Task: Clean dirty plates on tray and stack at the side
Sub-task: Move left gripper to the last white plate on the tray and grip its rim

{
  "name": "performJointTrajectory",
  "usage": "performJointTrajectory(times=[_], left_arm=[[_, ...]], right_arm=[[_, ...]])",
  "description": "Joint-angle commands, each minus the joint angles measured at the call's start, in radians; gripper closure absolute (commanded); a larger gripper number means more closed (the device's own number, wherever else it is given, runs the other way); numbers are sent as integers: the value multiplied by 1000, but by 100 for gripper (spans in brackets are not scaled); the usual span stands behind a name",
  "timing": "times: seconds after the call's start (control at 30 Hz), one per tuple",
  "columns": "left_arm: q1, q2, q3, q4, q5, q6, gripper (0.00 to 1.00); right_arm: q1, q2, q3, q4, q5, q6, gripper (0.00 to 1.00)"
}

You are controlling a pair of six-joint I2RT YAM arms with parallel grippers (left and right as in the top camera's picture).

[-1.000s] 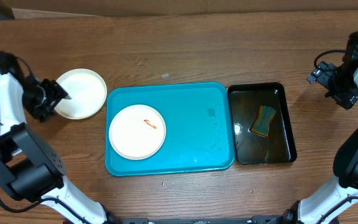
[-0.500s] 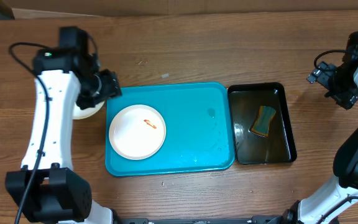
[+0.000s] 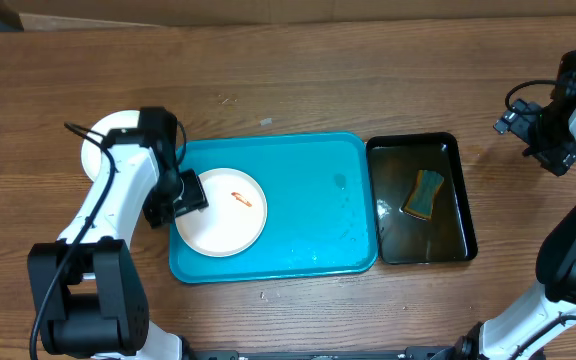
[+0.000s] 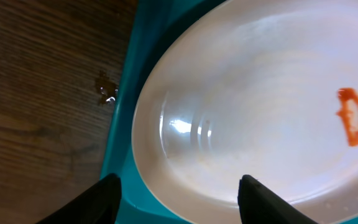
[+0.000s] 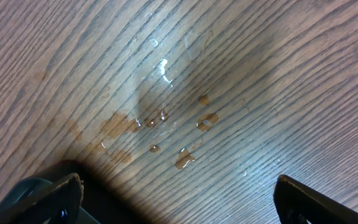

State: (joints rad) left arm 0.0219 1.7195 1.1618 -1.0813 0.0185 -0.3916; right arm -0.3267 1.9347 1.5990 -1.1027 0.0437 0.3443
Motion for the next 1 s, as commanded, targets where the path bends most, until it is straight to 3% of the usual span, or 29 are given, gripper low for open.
performJointTrajectory(times=[0.0, 0.4, 0.57, 0.83, 0.97], left_arm=[[13, 3, -50, 47, 5, -33, 44], [42, 3, -77, 95, -24, -43, 46], [44, 3, -92, 101, -23, -44, 61], [39, 4, -140, 145, -26, -51, 62], [37, 4, -140, 173, 17, -50, 89]], right_arm=[[2, -10, 18, 2, 7, 8, 0], [2, -10, 18, 2, 7, 8, 0], [2, -10, 18, 2, 6, 8, 0], [2, -10, 18, 2, 7, 8, 0], [2, -10, 18, 2, 7, 8, 0]])
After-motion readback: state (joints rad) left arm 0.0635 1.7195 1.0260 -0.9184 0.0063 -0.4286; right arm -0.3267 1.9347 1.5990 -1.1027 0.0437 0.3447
